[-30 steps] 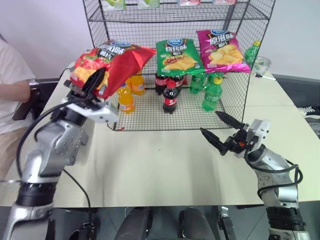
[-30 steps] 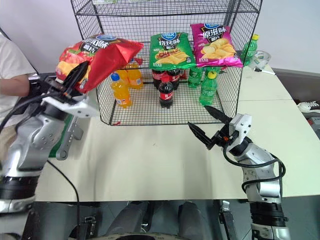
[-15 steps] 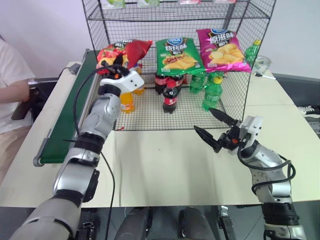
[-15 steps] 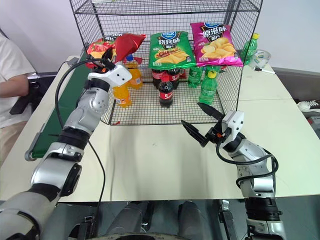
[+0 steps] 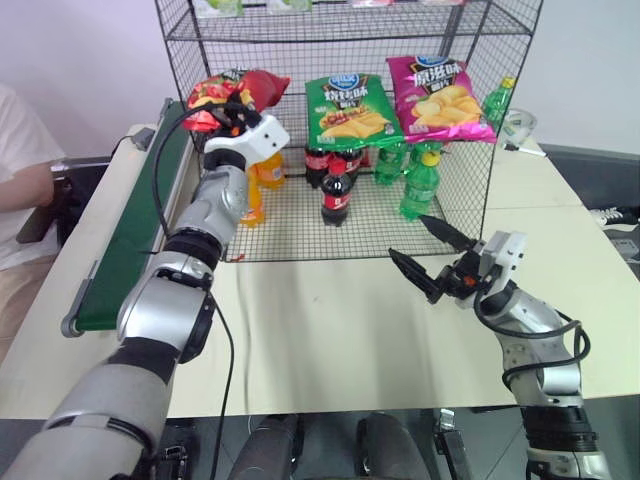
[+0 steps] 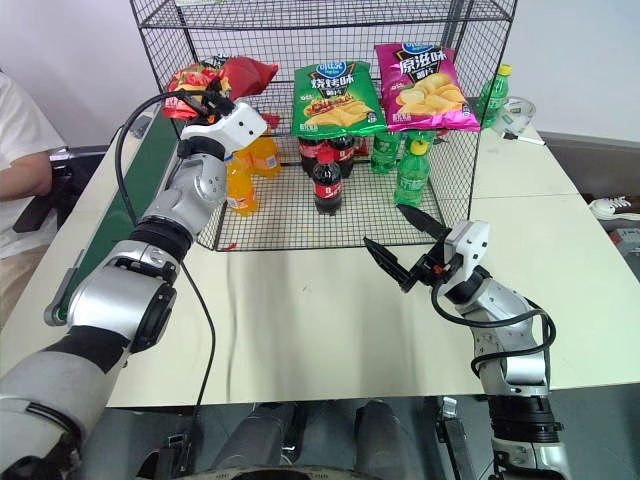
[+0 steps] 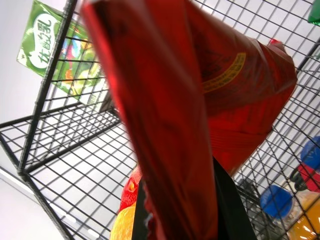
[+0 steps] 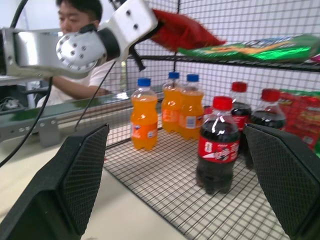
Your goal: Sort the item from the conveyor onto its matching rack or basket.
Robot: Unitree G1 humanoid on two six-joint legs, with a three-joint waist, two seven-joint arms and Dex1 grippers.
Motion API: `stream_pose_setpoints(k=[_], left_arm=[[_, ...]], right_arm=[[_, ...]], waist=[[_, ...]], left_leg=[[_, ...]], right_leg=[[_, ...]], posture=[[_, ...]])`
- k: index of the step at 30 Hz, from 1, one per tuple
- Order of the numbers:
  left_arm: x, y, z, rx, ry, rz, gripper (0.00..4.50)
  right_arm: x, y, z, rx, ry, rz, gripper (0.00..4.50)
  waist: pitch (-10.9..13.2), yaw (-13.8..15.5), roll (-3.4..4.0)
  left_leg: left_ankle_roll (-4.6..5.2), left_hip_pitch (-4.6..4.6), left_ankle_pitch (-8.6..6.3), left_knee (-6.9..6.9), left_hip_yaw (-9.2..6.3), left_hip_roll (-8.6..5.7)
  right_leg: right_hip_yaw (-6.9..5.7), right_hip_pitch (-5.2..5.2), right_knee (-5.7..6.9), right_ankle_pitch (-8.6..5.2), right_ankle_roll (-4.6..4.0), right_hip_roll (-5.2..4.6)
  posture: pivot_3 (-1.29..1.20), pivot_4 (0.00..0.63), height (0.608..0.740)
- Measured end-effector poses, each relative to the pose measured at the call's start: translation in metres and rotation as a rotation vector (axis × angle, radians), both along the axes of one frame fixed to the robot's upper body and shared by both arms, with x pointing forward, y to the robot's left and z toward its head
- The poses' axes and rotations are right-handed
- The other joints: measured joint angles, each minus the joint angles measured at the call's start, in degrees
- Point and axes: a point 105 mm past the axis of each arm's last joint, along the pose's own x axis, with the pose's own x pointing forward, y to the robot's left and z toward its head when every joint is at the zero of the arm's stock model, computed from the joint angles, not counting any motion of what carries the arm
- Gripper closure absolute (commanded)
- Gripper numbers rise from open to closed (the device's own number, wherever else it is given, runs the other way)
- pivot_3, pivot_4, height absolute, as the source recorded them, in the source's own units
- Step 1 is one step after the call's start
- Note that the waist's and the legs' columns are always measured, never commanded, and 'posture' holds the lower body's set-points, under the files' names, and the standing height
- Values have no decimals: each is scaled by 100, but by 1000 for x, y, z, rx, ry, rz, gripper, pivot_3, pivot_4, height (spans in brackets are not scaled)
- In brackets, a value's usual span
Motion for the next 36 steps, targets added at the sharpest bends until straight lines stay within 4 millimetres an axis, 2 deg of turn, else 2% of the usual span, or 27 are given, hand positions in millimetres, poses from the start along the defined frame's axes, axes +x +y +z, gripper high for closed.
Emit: stream_pose_setpoints(k=[7,14,17,22,24,31,36], left_arm=[[2,-5,-12,-37,44,-8,4483],[3,-5,-15,-85,71,-38,4483],[4,-9,-16,-124,101,-87,3617],[2,-15,-7,-136,81,-143,1270],[1,-14,-3,-137,73,-156,1270],[-10,-9,-11,-130,88,-225,1270],[-39,-5,-31,-149,121,-329,1270]], right_arm=[[2,-2,3,32,-18,-36,0],[3,-2,5,32,-23,-37,0],[3,-1,5,29,-25,-34,0],[2,0,5,25,-25,-29,0],[2,0,5,23,-25,-26,0],[1,0,4,19,-24,-17,0],[0,0,3,11,-21,-13,0]], waist=[[0,3,0],[0,5,0],[0,13,0],[-1,16,-1],[-2,18,0],[-2,0,1],[-4,-6,4]], left_leg=[[0,-6,0,13,0,-1],[0,-11,0,33,0,-2],[0,-12,0,42,0,-3],[3,-13,-2,53,-1,-3],[4,-13,-3,59,-1,-4],[4,-12,-3,62,0,-4],[2,-12,-2,60,0,-1]], right_leg=[[0,-4,9,0,0,0],[0,-5,24,-1,2,0],[0,-5,31,-1,2,-1],[1,-2,36,-2,4,-1],[1,1,39,-2,4,-1],[5,-2,44,-3,4,-1],[18,-7,44,-3,2,0]], posture=[[0,150,740],[0,150,740],[0,150,740],[0,150,740],[0,150,740],[0,150,740],[0,150,740]])
